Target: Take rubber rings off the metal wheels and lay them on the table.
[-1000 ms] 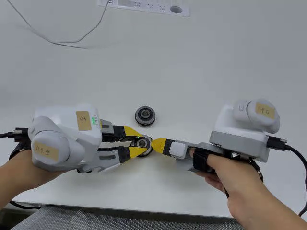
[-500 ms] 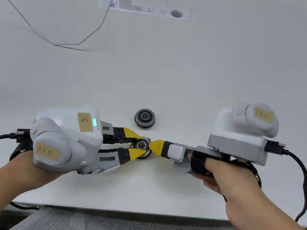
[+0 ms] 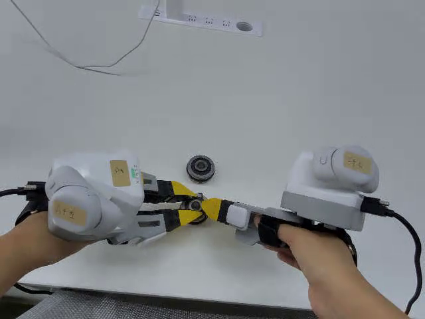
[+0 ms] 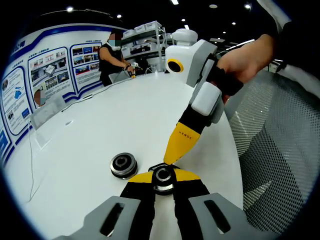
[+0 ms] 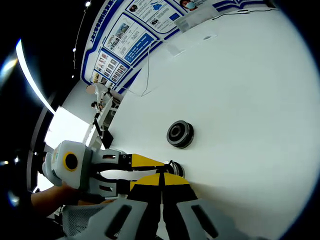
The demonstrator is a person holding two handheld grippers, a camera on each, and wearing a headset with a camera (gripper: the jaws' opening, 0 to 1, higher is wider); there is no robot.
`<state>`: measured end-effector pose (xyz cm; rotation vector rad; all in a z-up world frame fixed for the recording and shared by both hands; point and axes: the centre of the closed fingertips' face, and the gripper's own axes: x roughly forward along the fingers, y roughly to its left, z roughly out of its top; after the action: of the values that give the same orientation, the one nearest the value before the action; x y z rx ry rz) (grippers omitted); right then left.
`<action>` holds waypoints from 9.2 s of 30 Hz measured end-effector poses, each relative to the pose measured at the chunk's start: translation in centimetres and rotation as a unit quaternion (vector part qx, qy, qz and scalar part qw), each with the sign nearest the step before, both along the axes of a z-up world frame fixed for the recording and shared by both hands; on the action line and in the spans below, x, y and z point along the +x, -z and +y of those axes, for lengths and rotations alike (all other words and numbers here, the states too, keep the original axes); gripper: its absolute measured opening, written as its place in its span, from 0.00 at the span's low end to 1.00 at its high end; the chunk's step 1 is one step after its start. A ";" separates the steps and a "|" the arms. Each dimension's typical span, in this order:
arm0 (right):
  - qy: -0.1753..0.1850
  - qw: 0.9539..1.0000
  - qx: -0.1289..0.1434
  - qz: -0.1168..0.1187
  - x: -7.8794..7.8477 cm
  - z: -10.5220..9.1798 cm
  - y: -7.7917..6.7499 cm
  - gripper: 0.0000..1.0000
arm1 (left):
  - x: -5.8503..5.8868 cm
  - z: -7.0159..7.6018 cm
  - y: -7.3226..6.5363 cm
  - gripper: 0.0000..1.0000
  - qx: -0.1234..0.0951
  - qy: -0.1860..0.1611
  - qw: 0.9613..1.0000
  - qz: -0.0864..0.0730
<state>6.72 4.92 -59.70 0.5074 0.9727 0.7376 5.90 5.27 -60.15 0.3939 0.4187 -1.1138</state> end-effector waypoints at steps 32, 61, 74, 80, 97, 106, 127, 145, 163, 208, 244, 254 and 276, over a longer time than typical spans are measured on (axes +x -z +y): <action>-0.023 0.999 -0.009 -0.023 -0.4 0.1 -0.4 0.01 | -0.1 -0.1 0.0 0.13 0.003 0.003 1.000 -0.007; 0.001 0.999 0.037 0.009 -0.3 1.0 -0.7 0.01 | 1.1 2.7 -3.5 0.28 -0.040 -0.045 0.998 -0.012; 0.042 0.995 0.085 0.013 1.0 -0.9 -2.9 0.01 | 2.2 3.2 -5.3 0.51 -0.064 -0.073 0.995 -0.031; 0.072 0.995 0.072 0.018 1.7 -3.2 -2.2 0.01 | 2.3 2.7 -5.2 0.50 -0.061 -0.071 0.995 -0.032; 0.129 0.991 -0.003 0.037 1.9 -8.4 1.3 0.02 | 1.8 1.6 -4.6 0.49 -0.056 -0.056 0.997 -0.022; 0.134 0.990 -0.045 0.025 1.7 -9.5 1.9 0.02 | 1.5 1.3 -4.4 0.49 -0.052 -0.052 0.997 -0.018; 0.123 0.989 -0.088 -0.005 1.6 -10.4 2.0 0.08 | 1.3 1.2 -3.9 0.49 -0.049 -0.050 0.998 -0.010; 0.103 0.993 -0.034 -0.041 2.0 -8.7 0.0 0.15 | 0.8 0.0 -2.4 0.38 -0.020 -0.020 1.000 -0.008; 0.071 0.997 -0.006 -0.036 1.4 -7.0 -0.1 0.20 | -0.1 -0.4 -0.9 0.22 0.001 0.001 1.000 0.016; 0.072 0.997 0.024 -0.025 1.1 -5.8 -0.4 0.20 | -0.1 -0.3 -0.2 0.14 0.019 0.022 1.000 0.011; 0.029 0.993 0.114 0.020 -0.2 0.3 -0.8 0.48 | -0.2 -0.5 -0.3 0.13 0.014 0.023 1.000 0.008; 0.026 0.992 0.118 0.030 -0.3 0.5 -0.6 0.48 | -0.2 -0.5 -0.3 0.13 0.012 0.023 1.000 0.009; 0.016 0.992 0.120 0.031 -1.0 0.7 -0.5 0.47 | -0.2 -0.4 -0.3 0.13 0.014 0.023 1.000 0.008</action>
<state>5.75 5.59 -59.24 0.7584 0.9357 0.8191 5.73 4.87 -59.89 0.4224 0.4415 -1.1572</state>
